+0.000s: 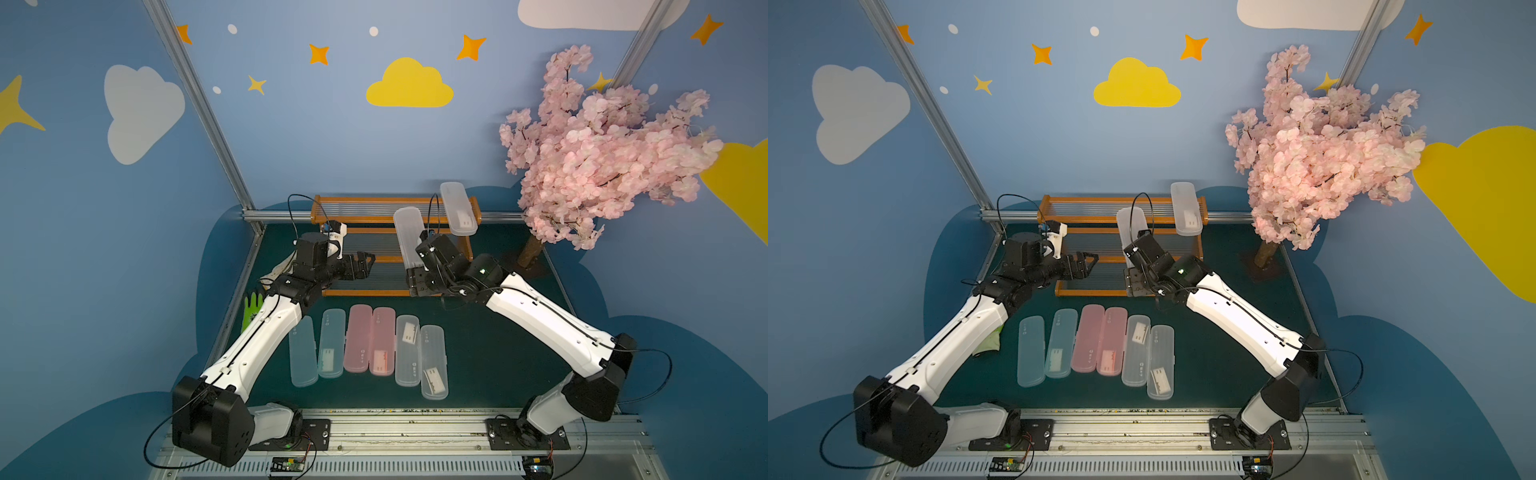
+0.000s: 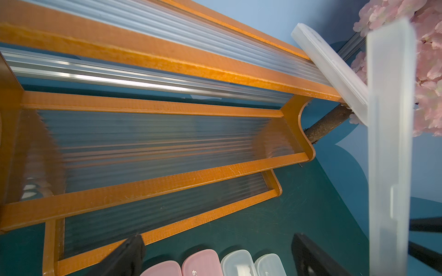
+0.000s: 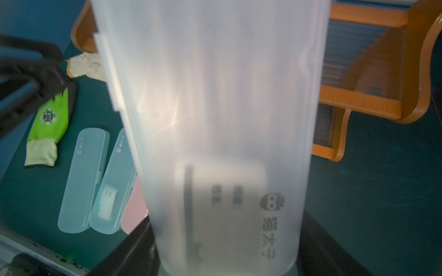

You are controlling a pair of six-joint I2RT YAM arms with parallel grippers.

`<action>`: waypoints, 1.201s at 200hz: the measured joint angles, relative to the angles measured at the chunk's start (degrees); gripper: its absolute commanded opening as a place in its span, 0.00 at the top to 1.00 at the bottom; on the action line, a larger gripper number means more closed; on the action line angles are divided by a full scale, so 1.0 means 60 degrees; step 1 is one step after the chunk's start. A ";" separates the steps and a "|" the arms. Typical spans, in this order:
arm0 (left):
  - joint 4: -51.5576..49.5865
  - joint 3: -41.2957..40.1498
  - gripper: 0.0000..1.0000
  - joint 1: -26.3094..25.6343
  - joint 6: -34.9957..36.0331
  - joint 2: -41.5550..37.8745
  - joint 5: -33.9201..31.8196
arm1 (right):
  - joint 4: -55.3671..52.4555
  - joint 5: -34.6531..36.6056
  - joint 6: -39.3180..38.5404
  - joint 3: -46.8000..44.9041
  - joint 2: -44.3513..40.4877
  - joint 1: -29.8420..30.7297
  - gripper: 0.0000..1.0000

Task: Place the pencil cases on the shelf according to color
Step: Place the pencil case on the shelf.

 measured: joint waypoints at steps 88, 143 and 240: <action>0.0076 0.0000 0.00 -0.0004 -0.0255 0.0342 0.0525 | -0.0386 -0.0455 -0.0696 0.4167 0.2783 -0.1614 0.26; 0.0142 0.0000 0.00 -0.0004 -0.0404 0.0342 0.0761 | -0.1056 -0.0627 -0.0401 0.5085 0.3595 -0.1912 0.24; 0.0313 0.0000 0.00 -0.0004 -0.0521 0.0423 0.1009 | -0.1275 -0.0816 -0.0011 0.5435 0.3661 -0.2320 0.19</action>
